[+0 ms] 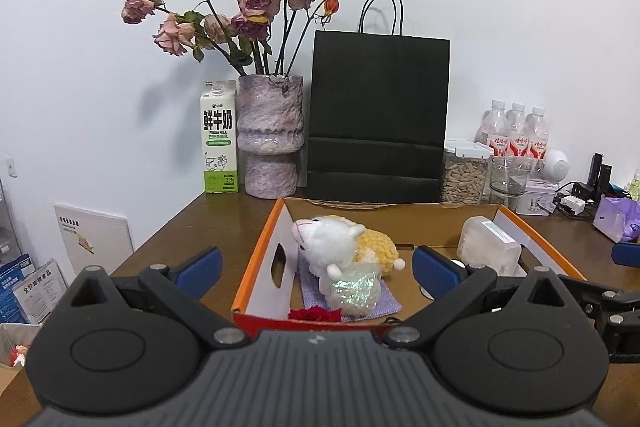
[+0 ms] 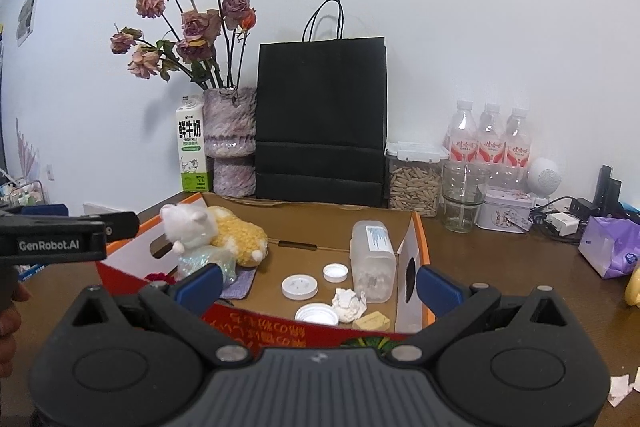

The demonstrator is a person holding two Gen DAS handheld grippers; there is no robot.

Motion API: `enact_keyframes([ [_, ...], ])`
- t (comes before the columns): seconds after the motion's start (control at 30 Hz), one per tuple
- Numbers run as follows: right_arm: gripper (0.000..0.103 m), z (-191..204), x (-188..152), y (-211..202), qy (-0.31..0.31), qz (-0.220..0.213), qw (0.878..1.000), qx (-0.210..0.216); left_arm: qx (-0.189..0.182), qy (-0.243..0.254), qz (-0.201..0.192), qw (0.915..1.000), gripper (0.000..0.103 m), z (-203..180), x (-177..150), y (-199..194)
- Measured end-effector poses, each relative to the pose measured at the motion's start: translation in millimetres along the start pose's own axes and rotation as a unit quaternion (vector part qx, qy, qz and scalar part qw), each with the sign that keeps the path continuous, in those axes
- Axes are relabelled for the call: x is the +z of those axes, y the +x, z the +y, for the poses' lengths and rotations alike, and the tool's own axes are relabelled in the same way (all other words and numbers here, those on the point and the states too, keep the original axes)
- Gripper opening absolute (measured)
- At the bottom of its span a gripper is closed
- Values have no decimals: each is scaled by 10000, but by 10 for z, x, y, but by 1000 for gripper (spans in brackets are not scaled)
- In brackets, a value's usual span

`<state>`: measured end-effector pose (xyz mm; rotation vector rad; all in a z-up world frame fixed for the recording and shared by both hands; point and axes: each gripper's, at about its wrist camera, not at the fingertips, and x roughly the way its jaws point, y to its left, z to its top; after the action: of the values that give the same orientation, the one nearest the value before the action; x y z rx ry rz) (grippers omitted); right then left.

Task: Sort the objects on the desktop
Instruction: 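Withdraw both open tools from the box toward the table, then move the right tool to the navy zippered case while the left tool reaches the braided cable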

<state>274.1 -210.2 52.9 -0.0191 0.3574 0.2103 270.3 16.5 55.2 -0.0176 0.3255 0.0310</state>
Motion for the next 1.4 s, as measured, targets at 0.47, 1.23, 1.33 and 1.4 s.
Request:
enact_keyframes([
  [0.47, 103, 139, -169, -353, -160, 172, 9997, 112, 115, 126, 164, 9997, 103, 134, -177, -392],
  [1.23, 84, 953, -553, -240, -571, 1363, 9782, 1462, 383, 121, 873, 9954, 103, 708, -755, -756],
  [1.33, 77, 969, -570, -158, -495, 1564, 9748, 1510, 372, 71, 885, 9954, 103, 771, -779, -775],
  [1.4, 74, 981, -581, -111, -432, 1679, 9725, 1553, 356, 35, 888, 9954, 103, 795, -787, -782],
])
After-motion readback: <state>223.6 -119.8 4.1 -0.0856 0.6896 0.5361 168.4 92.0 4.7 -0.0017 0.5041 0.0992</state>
